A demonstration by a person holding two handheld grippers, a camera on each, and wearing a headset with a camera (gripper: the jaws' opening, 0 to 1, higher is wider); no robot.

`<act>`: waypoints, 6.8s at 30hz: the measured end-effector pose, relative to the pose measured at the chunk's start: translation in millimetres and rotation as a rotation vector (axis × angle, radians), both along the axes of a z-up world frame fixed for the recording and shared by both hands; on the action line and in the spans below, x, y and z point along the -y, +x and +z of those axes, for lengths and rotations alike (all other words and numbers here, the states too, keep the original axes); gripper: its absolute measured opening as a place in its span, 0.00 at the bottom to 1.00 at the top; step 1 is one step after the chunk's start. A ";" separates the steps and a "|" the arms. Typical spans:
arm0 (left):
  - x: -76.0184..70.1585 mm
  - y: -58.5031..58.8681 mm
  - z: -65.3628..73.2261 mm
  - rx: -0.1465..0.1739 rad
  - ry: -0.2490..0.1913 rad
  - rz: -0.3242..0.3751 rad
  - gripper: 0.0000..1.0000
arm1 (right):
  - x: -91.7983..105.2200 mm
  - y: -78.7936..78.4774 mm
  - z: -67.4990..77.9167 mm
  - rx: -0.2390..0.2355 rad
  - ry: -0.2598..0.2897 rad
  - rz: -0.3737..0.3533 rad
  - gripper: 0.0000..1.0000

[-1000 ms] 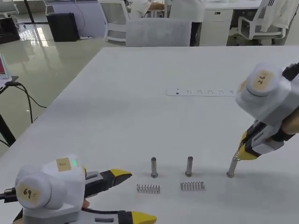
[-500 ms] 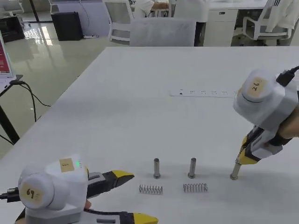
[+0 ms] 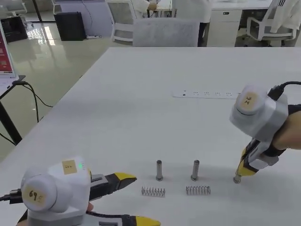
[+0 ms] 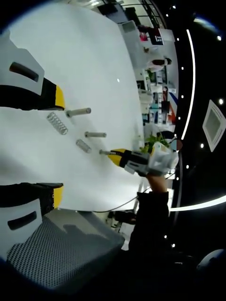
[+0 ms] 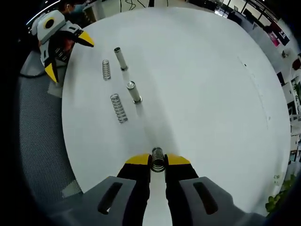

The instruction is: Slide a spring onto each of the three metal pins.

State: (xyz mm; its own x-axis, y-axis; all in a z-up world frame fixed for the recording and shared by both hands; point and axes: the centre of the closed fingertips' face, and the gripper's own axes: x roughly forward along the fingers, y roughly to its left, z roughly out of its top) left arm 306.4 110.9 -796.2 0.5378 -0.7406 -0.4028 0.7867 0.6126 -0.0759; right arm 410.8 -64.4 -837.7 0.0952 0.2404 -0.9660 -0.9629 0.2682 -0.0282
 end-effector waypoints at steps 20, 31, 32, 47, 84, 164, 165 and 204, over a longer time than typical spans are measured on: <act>0.2 -0.9 -2.0 -0.006 0.004 0.000 0.57 | 3.1 -1.3 -21.2 -0.018 -0.010 -0.003 0.10; 1.5 -2.2 -2.9 -0.009 0.012 -0.007 0.57 | 4.6 -4.1 -18.1 -0.007 -0.002 0.001 0.14; 1.6 -2.2 -2.9 -0.009 0.012 -0.008 0.57 | 5.0 -4.5 -18.3 -0.006 0.000 0.000 0.15; 2.5 -3.2 -3.8 -0.010 0.016 -0.017 0.56 | 16.9 -22.1 -21.4 -0.026 0.001 -0.031 0.14; 2.8 -4.8 -3.8 -0.008 0.017 -0.021 0.56 | -68.3 -47.3 -16.7 -0.003 0.105 0.170 0.13; 50.9 6.3 5.7 0.046 0.077 -0.202 0.34 | -91.7 -91.0 40.7 -0.006 0.214 0.220 0.08; 52.5 5.0 5.3 0.051 0.081 -0.213 0.33 | -93.3 -92.5 42.0 -0.008 0.217 0.223 0.08; 60.9 -1.1 4.8 0.157 0.136 -0.309 0.03 | -112.0 -110.3 58.3 0.015 0.213 0.294 0.08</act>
